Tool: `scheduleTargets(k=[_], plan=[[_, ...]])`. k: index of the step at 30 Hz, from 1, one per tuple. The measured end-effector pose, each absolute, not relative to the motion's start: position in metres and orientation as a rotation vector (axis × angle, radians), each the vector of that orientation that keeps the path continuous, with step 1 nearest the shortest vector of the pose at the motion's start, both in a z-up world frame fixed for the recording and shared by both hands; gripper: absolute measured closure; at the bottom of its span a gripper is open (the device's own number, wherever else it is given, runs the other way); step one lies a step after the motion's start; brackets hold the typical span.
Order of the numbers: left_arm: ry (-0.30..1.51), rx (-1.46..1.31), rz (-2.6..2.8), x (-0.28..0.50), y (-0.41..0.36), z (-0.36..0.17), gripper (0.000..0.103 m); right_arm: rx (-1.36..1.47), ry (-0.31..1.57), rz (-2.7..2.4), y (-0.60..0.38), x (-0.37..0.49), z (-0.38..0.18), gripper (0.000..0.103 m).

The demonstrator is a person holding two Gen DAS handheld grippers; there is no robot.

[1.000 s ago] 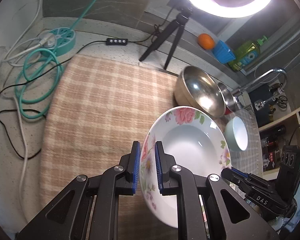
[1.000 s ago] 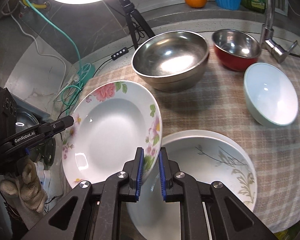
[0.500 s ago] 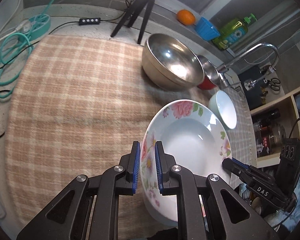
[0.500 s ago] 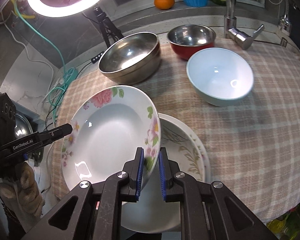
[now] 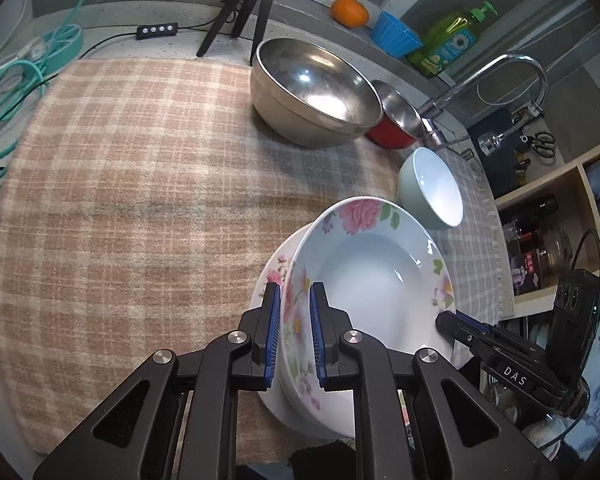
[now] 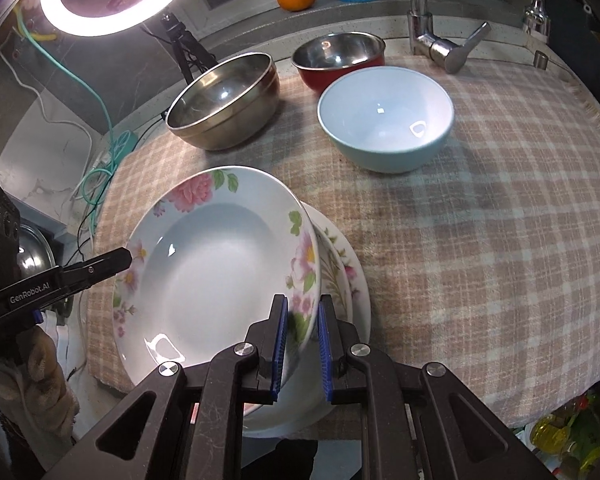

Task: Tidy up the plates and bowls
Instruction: 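Lift the pink-rose plate with both grippers and carry it over the plate stack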

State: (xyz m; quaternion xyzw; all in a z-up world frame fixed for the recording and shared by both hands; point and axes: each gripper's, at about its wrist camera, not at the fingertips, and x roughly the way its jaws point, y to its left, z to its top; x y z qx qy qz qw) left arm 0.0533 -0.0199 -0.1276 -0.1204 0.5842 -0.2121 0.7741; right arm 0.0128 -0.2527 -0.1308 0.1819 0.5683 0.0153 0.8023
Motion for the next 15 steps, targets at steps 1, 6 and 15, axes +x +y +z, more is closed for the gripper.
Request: scheduleTargets(k=[1, 6, 15], plan=[[1.268, -0.26, -0.459, 0.052, -0.021, -0.128, 0.09, 0.388, 1.22, 0.032, -0.253, 0.012, -0.132, 0.09], [1.283, -0.255, -0.461, 0.047, -0.025, -0.132, 0.09, 0.383, 1.226, 0.025, -0.255, 0.005, -0.136, 0.09], [1.3, -0.246, -0.458, 0.04, -0.03, -0.138, 0.09, 0.364, 1.234, 0.013, -0.257, -0.001, -0.139, 0.09]])
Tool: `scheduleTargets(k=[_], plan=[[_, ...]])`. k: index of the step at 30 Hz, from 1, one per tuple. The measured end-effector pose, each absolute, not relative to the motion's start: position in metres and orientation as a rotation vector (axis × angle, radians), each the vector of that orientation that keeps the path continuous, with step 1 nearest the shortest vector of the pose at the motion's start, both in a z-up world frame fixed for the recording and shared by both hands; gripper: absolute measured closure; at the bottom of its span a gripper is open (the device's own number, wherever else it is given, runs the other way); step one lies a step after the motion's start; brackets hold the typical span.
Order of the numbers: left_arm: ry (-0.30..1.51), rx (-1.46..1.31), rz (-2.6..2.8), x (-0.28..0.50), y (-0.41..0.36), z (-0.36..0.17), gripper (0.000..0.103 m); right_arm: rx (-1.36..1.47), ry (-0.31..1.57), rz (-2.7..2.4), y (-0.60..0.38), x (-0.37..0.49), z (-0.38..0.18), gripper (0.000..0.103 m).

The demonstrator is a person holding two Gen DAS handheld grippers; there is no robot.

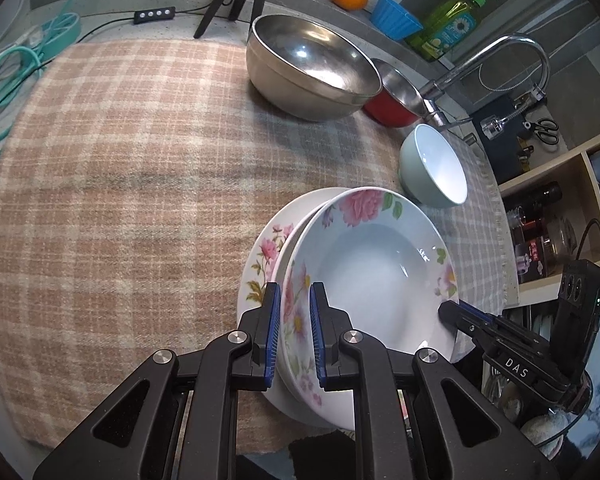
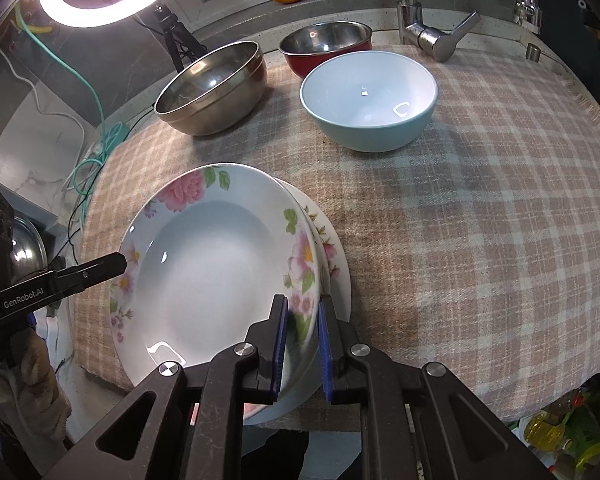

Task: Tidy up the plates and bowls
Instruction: 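Lift the pink-rose plate with both grippers and carry it over the plate stack, then lower the pink-rose plate onto the grey-leaf plate with both grippers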

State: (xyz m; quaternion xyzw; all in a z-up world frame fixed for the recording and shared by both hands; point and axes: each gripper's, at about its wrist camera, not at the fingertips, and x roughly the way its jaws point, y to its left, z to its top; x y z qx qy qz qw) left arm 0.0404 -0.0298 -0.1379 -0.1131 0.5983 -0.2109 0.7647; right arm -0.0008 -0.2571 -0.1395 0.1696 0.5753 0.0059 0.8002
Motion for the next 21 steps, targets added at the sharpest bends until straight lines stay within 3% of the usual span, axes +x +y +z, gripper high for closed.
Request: scheduleTargets(k=[21], plan=[[1.313, -0.254, -0.435, 0.039, -0.023, -0.148, 0.09, 0.252, 1.249, 0.025, -0.243, 0.003, -0.141, 0.089]])
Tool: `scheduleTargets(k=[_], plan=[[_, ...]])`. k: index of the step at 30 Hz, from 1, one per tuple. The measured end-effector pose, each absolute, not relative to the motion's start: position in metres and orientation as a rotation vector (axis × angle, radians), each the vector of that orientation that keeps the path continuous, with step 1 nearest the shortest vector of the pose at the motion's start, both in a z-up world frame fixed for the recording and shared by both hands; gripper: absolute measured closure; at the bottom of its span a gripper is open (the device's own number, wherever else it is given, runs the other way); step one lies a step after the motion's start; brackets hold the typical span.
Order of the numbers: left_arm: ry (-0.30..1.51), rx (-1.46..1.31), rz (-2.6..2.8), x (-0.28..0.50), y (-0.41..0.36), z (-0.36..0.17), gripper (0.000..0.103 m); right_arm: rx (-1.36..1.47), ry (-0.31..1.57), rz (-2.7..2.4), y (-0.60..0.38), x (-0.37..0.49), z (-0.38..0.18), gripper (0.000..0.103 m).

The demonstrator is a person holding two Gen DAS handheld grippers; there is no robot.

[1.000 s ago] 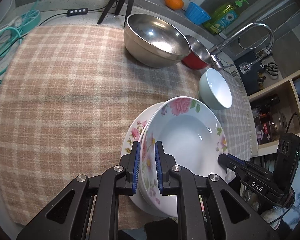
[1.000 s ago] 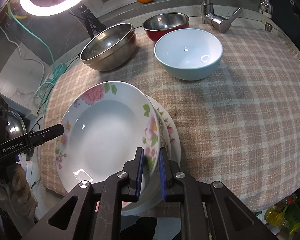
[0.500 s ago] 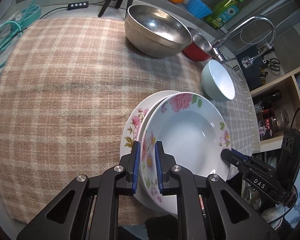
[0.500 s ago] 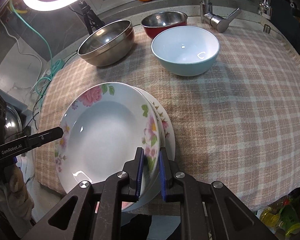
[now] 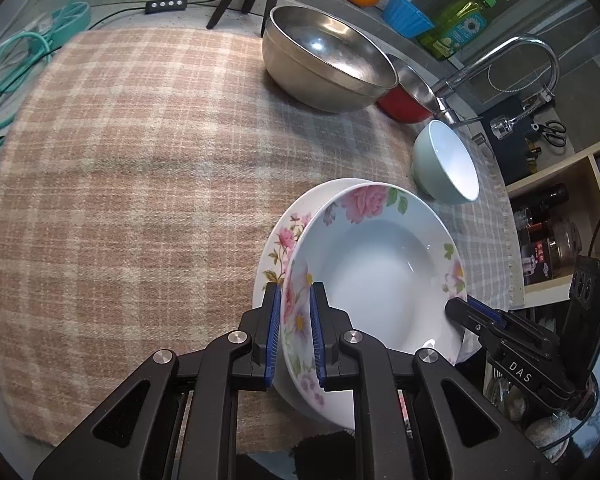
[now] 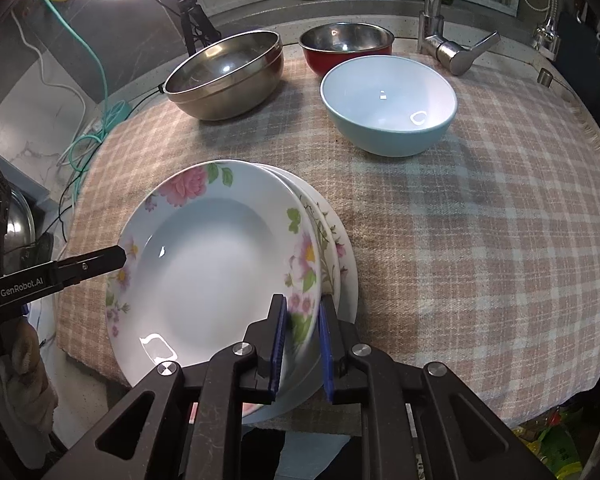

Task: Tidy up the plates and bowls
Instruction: 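Lower the pink-rose plate onto the grey-leaf plate with both grippers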

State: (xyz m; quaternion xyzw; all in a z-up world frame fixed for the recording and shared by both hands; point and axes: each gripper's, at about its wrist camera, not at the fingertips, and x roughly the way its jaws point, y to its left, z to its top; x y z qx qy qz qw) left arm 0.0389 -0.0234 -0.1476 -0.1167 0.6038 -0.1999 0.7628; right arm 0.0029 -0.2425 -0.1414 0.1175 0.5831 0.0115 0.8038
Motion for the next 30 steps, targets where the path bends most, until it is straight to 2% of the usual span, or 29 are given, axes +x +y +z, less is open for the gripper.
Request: scheduleTargets(k=[7, 17, 30], plan=[[1.303, -0.259, -0.433, 0.039, -0.02, -0.146, 0.09, 0.174, 1.255, 0.04, -0.232, 0.007, -0.143, 0.084], [1.295, -0.242, -0.431, 0.04, -0.022, -0.144, 0.09, 0.178, 1.264, 0.043, -0.232, 0.009, -0.145, 0.083], [1.296, -0.204, -0.436, 0.039, -0.03, -0.144, 0.09, 0.303, 1.256, 0.058, -0.248, 0.006, -0.141, 0.083]])
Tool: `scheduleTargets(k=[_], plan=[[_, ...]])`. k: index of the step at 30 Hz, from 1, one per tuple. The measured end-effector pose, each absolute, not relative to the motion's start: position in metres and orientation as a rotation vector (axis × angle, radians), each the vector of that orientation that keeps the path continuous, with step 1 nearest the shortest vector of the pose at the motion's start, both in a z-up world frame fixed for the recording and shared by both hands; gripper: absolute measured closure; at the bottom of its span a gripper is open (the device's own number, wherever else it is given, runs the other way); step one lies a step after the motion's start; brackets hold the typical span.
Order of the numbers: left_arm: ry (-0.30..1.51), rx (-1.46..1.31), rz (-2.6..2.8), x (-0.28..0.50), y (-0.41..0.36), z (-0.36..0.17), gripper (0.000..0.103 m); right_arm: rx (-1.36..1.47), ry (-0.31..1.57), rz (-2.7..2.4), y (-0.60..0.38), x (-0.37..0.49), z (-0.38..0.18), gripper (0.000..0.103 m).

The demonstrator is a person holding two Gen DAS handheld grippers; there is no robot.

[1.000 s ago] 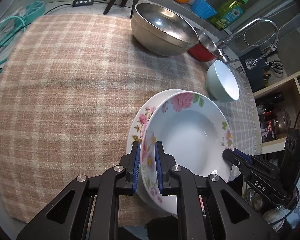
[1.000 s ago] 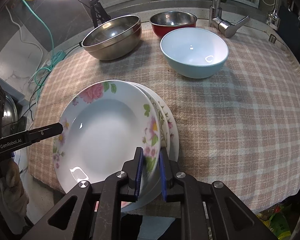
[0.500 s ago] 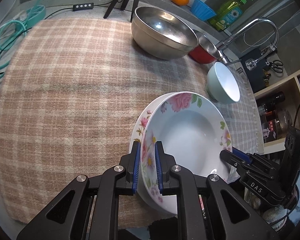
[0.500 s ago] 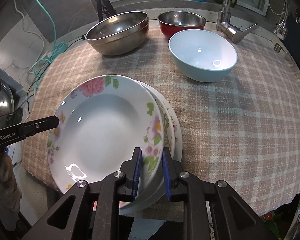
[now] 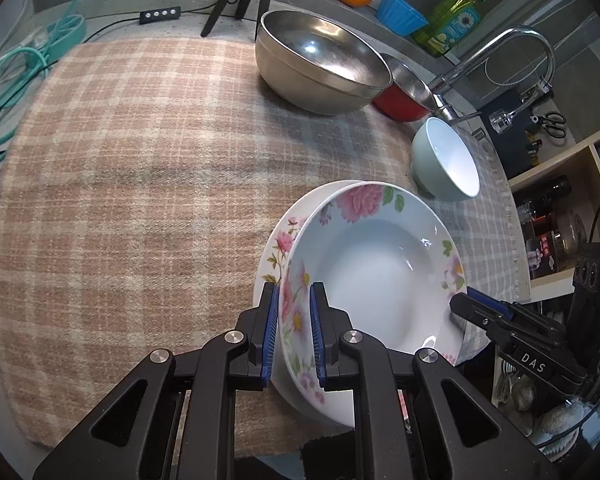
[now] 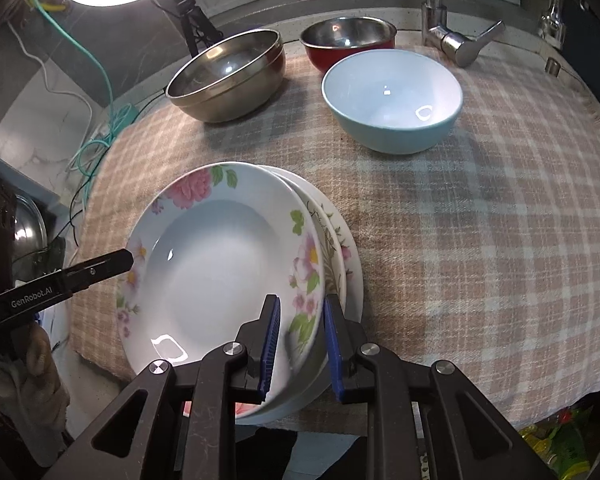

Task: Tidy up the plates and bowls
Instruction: 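Lower the pink-rose plate onto the grey-leaf plate with both grippers, then open both grippers and withdraw from the plate stack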

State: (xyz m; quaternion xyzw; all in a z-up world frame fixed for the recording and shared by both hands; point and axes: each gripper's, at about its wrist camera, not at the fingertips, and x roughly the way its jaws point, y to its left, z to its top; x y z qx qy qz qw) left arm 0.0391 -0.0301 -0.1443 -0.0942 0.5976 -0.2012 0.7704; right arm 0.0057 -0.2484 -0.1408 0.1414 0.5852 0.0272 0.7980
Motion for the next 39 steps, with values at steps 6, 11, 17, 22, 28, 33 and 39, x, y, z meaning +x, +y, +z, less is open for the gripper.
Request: scheduleTargets(k=[6, 11, 17, 22, 28, 33, 39], plan=[[1.298, -0.21, -0.437, 0.038, -0.029, -0.146, 0.09, 0.346, 1.25, 0.042, -0.258, 0.006, -0.138, 0.073], [1.302, -0.206, -0.44, 0.037, -0.029, -0.146, 0.09, 0.374, 1.263, 0.044, -0.265, 0.003, -0.14, 0.073], [1.307, -0.197, -0.446, 0.036, -0.03, -0.145, 0.09, 0.386, 1.296, 0.074, -0.258, 0.001, -0.146, 0.07], [1.307, -0.184, -0.454, 0.034, -0.036, -0.145, 0.09, 0.352, 1.299, 0.06, -0.253, 0.002, -0.145, 0.07], [1.304, -0.189, -0.451, 0.035, -0.035, -0.145, 0.09, 0.326, 1.301, 0.062, -0.252, 0.003, -0.145, 0.07], [1.285, -0.184, -0.442, 0.035, -0.031, -0.138, 0.09, 0.291, 1.3, 0.063, -0.248, 0.003, -0.144, 0.07], [1.233, -0.185, -0.417, 0.04, -0.018, -0.118, 0.089, 0.294, 1.244, 0.036, -0.259, 0.001, -0.131, 0.07]])
